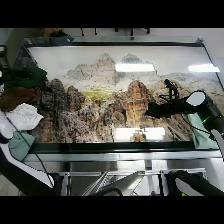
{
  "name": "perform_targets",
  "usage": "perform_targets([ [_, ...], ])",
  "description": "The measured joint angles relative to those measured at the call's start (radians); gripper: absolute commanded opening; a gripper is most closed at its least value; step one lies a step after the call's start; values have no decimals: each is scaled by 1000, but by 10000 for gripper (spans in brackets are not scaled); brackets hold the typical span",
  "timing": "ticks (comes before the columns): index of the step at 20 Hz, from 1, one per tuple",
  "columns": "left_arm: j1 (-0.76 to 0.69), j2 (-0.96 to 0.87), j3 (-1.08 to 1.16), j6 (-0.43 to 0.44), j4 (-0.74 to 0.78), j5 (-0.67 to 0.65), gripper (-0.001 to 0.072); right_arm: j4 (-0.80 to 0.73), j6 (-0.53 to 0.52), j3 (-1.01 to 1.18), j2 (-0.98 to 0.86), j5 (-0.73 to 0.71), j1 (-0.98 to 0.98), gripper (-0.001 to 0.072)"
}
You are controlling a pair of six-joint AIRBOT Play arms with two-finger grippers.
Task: Fold the shirts.
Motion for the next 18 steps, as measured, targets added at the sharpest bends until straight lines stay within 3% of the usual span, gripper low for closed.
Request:
perform_targets([
  [7,-59,-214,25,-13,243,254,704,0,0,0,0,0,0,21],
  [8,-58,-227,23,-16,256,291,581,0,0,0,0,0,0,21],
  [9,-57,-240,26,-18,261,310,223,0,0,0,0,0,0,21],
  [10,-55,-254,34,-18,272,309,17,0,0,0,0,0,0,21],
  [15,-67,-259,112,-27,296,167,16,0,0,0,0,0,0,21],
  [18,-107,-145,104,-68,293,196,16,0,0,0,0,0,0,21],
])
